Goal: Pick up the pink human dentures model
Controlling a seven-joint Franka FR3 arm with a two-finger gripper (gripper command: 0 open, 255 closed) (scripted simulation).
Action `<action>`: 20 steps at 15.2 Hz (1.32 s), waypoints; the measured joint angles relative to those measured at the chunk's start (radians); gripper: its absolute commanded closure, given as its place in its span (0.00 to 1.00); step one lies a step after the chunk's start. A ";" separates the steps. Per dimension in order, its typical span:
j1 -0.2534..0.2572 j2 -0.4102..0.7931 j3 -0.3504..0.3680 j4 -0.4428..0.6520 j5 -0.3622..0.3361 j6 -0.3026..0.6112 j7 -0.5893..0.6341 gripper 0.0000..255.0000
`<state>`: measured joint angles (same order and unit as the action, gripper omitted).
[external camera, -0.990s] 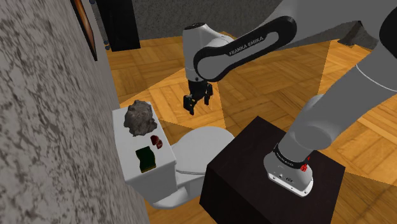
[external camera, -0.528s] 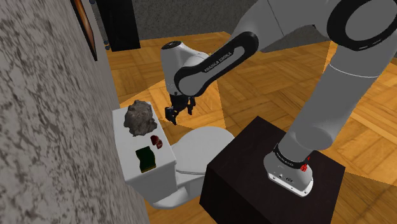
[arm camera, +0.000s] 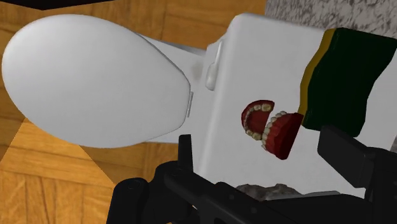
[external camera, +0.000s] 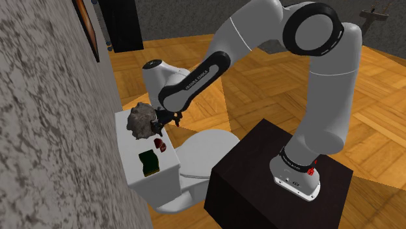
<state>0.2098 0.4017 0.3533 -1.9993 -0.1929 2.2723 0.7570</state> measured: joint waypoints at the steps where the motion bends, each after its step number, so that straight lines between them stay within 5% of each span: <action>1: 0.013 0.041 -0.008 0.039 -0.015 0.001 0.014 0.00; 6: 0.084 0.223 -0.040 0.232 -0.068 -0.011 0.079 0.00; 14: 0.105 0.314 -0.064 0.268 -0.095 0.044 0.098 0.00; 15: 0.106 0.318 -0.065 0.269 -0.096 0.047 0.099 1.00; 20: 0.108 0.321 -0.065 0.271 -0.097 0.050 0.100 1.00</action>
<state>0.3176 0.7224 0.2882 -1.7284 -0.2903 2.3222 0.8574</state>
